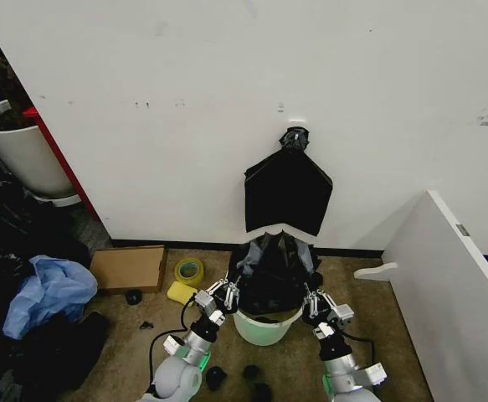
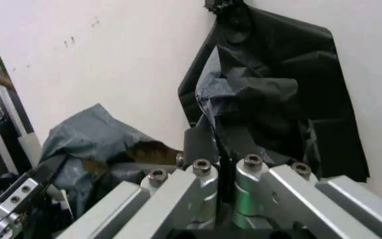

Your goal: Place the garbage bag over the trash bin.

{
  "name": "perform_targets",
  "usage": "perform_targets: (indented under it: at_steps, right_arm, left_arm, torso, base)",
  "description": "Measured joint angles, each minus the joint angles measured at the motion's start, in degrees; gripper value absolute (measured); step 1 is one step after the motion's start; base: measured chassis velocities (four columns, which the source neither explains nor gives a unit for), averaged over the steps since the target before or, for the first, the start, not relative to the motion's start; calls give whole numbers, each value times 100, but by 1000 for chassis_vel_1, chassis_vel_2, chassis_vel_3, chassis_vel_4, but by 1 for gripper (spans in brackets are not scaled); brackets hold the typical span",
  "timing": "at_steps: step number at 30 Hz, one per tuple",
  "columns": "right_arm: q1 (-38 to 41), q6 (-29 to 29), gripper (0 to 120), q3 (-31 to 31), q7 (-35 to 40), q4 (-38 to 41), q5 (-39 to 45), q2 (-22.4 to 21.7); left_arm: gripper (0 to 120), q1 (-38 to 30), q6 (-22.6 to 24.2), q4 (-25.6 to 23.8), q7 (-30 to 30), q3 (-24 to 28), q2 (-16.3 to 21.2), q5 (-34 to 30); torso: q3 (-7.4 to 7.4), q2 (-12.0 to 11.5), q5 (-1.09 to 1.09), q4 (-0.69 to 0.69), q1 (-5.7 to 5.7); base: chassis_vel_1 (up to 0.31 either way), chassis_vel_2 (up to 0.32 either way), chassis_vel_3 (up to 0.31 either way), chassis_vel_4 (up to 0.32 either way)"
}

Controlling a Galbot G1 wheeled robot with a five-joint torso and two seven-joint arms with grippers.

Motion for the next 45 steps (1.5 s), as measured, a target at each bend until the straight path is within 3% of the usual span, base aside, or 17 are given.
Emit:
perform_targets:
  at_steps: [5,12,16,24,30,37,40,43,45]
  right_arm:
    - [67,-89,0,-212,51,97,-55,20]
    - [377,-147,0,-194,35,-488,48,306]
    - [380,-314,0,-118,469,-651,52,323]
    - [-176,-718,0,-161,1450,-218,-648,68]
    - [-743,-869,0,-247,1510,239,-1036,-124]
    - [-1039,-997,0,-214,1424,292,-1331,-311]
    - [-963,-1073,0,-145,1455,143,-1332,-343]
    - [-963,-1073,0,-145,1455,143,-1332,-343]
    - [-910,-1133,0,-126,1501,44,-1284,-370]
  left_arm:
    - [0,-58,1,-43,-28,-121,97,51]
    - [0,-111,-13,256,-46,-172,147,245]
    - [0,-22,-31,348,-61,-32,159,248]
    - [0,211,-90,264,-272,85,255,223]
    - [0,478,-144,48,-277,83,455,27]
    - [0,701,-227,145,-608,42,523,-102]
    - [0,796,-232,257,-1079,38,497,98]
    - [0,796,-232,257,-1079,38,497,98]
    - [0,918,-199,270,-1523,47,469,354]
  torso:
    - [0,0,0,0,0]
    - [1,-2,0,0,0]
    - [0,-2,0,0,0]
    - [0,-2,0,0,0]
    - [0,-1,0,0,0]
    - [0,-1,0,0,0]
    - [0,-1,1,0,0]
    - [0,-1,1,0,0]
    - [0,-1,1,0,0]
  base:
    - [0,0,0,0]
    - [0,0,0,0]
    - [0,0,0,0]
    - [0,0,0,0]
    - [0,0,0,0]
    - [0,0,0,0]
    - [0,0,0,0]
    - [0,0,0,0]
    - [0,0,0,0]
